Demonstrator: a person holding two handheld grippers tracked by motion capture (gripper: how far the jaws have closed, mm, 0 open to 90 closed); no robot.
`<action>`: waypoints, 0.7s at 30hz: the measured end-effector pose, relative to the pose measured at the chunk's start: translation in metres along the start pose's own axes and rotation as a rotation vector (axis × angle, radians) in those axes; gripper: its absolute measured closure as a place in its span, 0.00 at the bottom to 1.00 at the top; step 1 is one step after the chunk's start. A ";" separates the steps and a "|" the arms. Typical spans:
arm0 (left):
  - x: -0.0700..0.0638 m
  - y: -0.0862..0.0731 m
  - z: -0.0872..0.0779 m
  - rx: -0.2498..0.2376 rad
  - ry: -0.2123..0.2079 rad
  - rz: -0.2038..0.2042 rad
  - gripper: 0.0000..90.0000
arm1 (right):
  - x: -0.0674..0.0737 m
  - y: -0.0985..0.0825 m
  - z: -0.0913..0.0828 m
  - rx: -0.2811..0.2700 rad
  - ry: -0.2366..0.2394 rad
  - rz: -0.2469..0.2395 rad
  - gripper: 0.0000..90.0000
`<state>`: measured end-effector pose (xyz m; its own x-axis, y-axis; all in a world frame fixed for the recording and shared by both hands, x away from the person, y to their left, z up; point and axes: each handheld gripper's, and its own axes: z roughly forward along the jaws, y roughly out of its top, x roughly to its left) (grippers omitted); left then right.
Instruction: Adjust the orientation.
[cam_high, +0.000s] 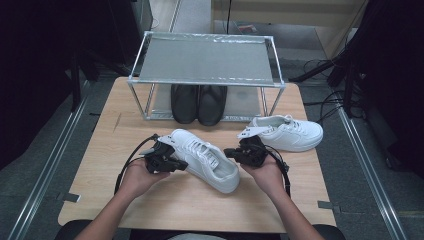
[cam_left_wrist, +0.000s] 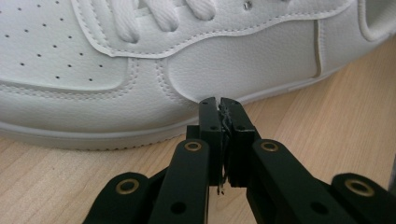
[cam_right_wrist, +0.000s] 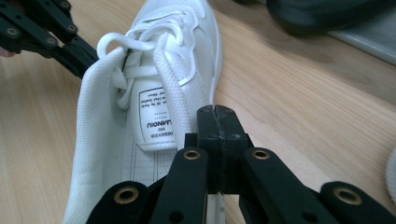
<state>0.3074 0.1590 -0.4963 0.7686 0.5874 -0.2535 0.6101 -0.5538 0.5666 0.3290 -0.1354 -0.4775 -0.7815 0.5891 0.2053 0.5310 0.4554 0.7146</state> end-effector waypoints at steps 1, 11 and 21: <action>0.000 0.000 0.002 0.004 0.001 0.001 0.98 | 0.002 0.000 0.001 0.001 0.004 -0.003 1.00; 0.006 0.001 0.002 0.010 -0.003 -0.010 0.98 | 0.013 -0.003 0.003 0.004 0.024 -0.021 1.00; 0.013 0.004 -0.001 0.022 0.017 -0.003 0.98 | 0.027 -0.007 0.004 0.009 0.053 -0.039 1.00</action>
<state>0.3195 0.1645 -0.4964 0.7636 0.5987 -0.2418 0.6166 -0.5651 0.5481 0.3053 -0.1202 -0.4794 -0.8177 0.5348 0.2131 0.5028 0.4830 0.7169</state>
